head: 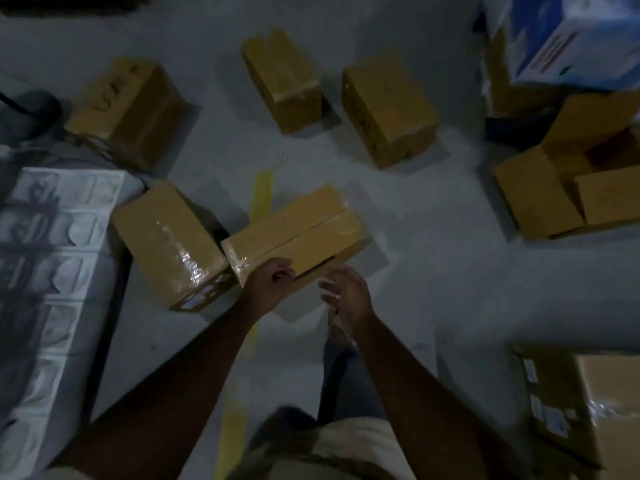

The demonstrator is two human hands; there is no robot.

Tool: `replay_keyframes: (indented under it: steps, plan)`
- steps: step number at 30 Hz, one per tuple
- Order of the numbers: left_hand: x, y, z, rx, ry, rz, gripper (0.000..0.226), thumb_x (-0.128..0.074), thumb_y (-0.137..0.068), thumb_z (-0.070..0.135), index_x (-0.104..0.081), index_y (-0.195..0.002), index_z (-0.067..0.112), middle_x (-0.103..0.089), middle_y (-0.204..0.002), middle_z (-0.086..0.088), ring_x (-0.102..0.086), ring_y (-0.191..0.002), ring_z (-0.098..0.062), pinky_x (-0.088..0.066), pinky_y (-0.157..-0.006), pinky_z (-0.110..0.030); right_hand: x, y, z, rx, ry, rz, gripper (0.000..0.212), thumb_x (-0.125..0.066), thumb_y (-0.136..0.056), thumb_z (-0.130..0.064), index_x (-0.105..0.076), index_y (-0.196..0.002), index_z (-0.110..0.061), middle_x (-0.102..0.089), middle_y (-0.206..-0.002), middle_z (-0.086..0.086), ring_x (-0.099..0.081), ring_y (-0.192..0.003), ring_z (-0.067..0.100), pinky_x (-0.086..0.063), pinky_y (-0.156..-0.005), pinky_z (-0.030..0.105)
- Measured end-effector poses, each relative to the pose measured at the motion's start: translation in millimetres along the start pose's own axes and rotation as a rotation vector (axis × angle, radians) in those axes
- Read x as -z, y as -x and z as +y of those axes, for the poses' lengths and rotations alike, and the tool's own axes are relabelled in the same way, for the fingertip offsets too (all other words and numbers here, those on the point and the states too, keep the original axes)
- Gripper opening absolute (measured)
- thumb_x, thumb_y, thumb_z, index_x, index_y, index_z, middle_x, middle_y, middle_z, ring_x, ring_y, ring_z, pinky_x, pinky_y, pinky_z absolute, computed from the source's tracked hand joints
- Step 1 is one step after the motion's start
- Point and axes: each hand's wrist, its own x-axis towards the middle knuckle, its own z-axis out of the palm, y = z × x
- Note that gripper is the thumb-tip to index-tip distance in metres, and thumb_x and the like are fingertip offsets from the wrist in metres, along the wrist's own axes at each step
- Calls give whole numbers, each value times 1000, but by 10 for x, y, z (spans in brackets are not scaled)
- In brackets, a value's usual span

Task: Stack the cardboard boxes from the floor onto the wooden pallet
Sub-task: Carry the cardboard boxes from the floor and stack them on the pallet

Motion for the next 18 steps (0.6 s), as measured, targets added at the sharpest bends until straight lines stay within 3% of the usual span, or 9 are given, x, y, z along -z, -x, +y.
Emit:
replay_keyframes:
  steps: [3,6,8,10,11,13,15,17,18]
  plan:
    - [134,-744,-28,64,-13,-23,22,-67,-96,11,-68,-118,11,-72,-103,-1,-67,-92,-14,-51,-86,-30,-336,-755,-154,-57,44,8,40,-72,-86,-22,-66,-123,-10,-70,-107,7,-64,-96,26,-49,-83,37]
    - [223,-1523,-203,130,-7,-71,28,-69,-92,21,-68,-119,14,-73,-110,-6,-67,-96,-15,-51,-93,-34,-484,-1546,-98,-141,64,61,36,-65,-100,-13,-57,-135,-15,-61,-133,12,-60,-109,27,-50,-84,36]
    - [210,-2034,-448,178,-34,-104,30,-69,-92,26,-66,-121,17,-72,-114,-6,-67,-101,-19,-52,-92,-34,-512,-2069,137,-247,188,-36,68,-70,-98,-24,-35,-157,-26,-36,-160,3,-45,-137,24,-49,-101,41]
    - [113,-2583,-821,211,-122,-136,36,-69,-96,28,-62,-129,15,-67,-124,-5,-64,-108,-18,-48,-87,-29,-578,-2601,500,-306,310,-143,95,-71,-97,-34,-4,-165,-32,-4,-172,-5,-15,-158,22,-32,-121,49]
    - [42,-2829,-1042,220,-176,-143,43,-69,-96,28,-59,-134,13,-64,-131,-6,-63,-113,-19,-46,-88,-27,-610,-2860,707,-299,333,-117,99,-69,-98,-35,4,-165,-30,8,-172,-7,-4,-160,20,-24,-125,47]
    - [-105,-3342,-1576,212,-305,-167,62,-73,-92,30,-50,-144,6,-54,-145,-14,-54,-130,-28,-43,-100,-30,-652,-3432,1147,-235,389,86,103,-69,-98,-35,10,-164,-22,16,-172,-2,5,-160,20,-15,-127,42]
    - [-213,-3840,-2116,181,-442,-177,87,-74,-82,49,-41,-149,3,-41,-155,-22,-35,-147,-37,-27,-117,-35,-661,-3899,1550,-211,419,295,113,-74,-94,-36,13,-163,-20,21,-171,1,9,-160,23,-14,-128,46]
    - [-228,-4241,-2485,138,-608,-106,113,-68,-70,71,-28,-156,10,-25,-165,-18,-16,-154,-39,-15,-123,-44,-657,-4149,1857,-174,323,424,116,-78,-91,-31,12,-164,-16,12,-173,7,0,-160,27,-17,-127,48]
    - [-209,-4376,-2597,154,-689,-76,121,-72,-68,72,-18,-160,15,-15,-169,-11,-8,-155,-38,-12,-123,-50,-643,-4214,1989,-140,251,477,109,-76,-93,-22,5,-164,-12,-1,-173,13,-11,-159,31,-23,-126,47]
